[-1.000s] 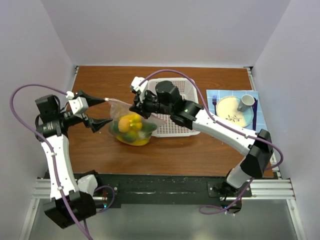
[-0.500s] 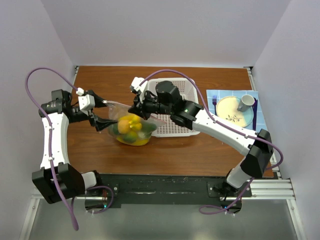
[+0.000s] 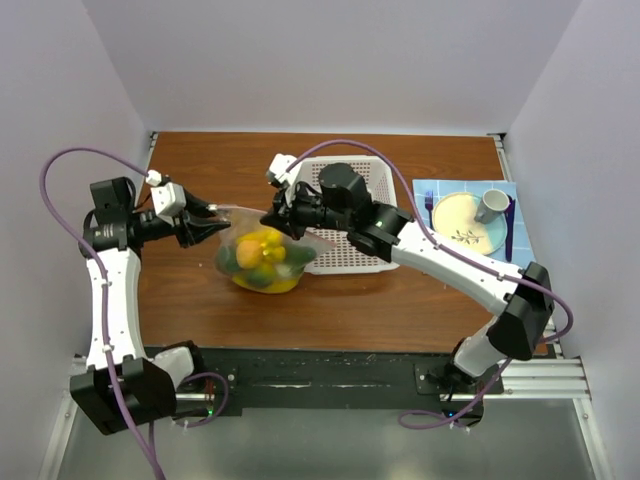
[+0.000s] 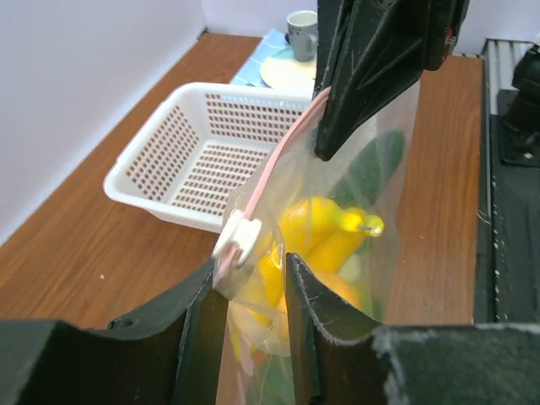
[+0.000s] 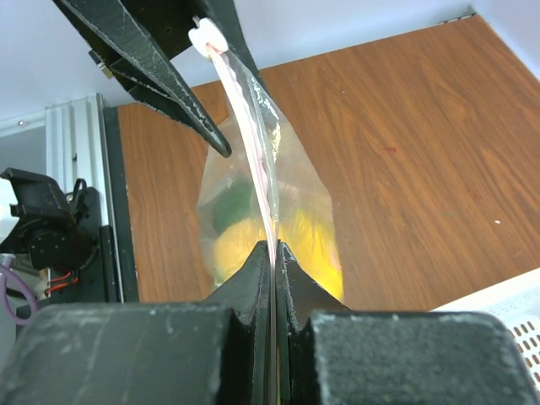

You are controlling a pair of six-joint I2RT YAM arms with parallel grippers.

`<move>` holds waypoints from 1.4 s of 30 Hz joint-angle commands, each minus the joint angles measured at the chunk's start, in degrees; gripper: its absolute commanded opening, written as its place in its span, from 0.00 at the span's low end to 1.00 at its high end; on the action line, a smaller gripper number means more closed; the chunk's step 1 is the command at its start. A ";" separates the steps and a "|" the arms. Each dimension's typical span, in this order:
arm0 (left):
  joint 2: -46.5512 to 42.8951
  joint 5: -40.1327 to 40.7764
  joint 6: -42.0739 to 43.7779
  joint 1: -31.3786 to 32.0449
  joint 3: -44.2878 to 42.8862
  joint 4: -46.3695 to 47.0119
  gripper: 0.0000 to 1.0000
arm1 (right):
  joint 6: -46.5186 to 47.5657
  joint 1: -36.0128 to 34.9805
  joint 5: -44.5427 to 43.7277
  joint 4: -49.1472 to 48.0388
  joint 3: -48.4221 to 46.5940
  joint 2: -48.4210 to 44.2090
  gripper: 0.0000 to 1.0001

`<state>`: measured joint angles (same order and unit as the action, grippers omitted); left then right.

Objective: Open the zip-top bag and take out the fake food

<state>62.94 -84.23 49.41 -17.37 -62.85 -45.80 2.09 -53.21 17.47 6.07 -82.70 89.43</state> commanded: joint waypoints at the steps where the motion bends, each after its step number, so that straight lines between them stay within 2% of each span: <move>1: -4.57 -13.42 -18.55 -1.27 3.87 20.56 0.34 | 0.11 1.18 -0.60 -4.57 0.60 -5.14 0.00; 7: -3.88 -13.51 -19.61 -1.35 1.68 21.98 0.08 | -1.03 1.18 0.54 -5.54 2.54 -5.49 0.00; 9: -3.61 -13.51 -19.61 -1.27 0.19 21.37 0.05 | -1.47 1.18 0.80 -5.71 2.89 -5.23 0.02; 10: -3.61 -13.51 -19.70 -1.27 -0.16 21.28 0.01 | -1.47 1.18 0.63 -5.71 2.63 -4.88 0.11; 11: -3.96 -13.51 -19.61 -1.01 -0.69 21.02 0.00 | -1.47 1.27 0.46 -5.63 2.54 -4.79 0.34; 13: -4.40 -13.42 -19.96 -1.00 -0.78 21.19 0.00 | -1.30 1.18 0.63 -5.80 1.41 -4.27 0.53; 14: -4.75 -13.42 -20.49 -1.00 -0.44 22.24 0.00 | -1.04 1.18 0.72 -5.63 0.70 -3.91 0.73; 15: -4.84 -13.42 -22.58 -1.00 -0.08 23.29 0.00 | -0.86 1.27 0.81 -5.19 -0.26 -3.48 0.77; 19: -5.63 -13.33 -23.22 -1.00 1.85 24.01 0.00 | -0.86 1.09 3.61 -3.78 -7.63 -0.14 0.77; 25: -7.48 -13.24 -24.36 -1.00 4.14 24.97 0.00 | -1.21 -0.66 6.96 -1.76 -14.59 5.49 0.66; 27: -8.18 -12.81 -25.32 -1.00 4.84 26.20 0.00 | -0.51 -1.81 6.96 -1.41 -14.86 6.19 0.62; 32: -9.50 -11.14 -25.41 -1.00 5.72 27.17 0.00 | 0.02 -3.30 6.34 -1.05 -14.34 6.02 0.61; 37: -10.64 -7.54 -23.05 -0.83 6.95 26.47 0.00 | -0.59 -3.92 6.70 -1.76 -14.68 5.93 0.61; 42: -10.99 -5.69 -14.28 -0.83 7.04 18.30 0.00 | -0.07 -4.88 5.91 -0.88 -16.09 7.43 0.61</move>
<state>52.75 -84.44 28.18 -18.24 -55.59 -23.27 1.45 -57.32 23.44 5.43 -95.46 96.38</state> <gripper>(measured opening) 0.013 0.613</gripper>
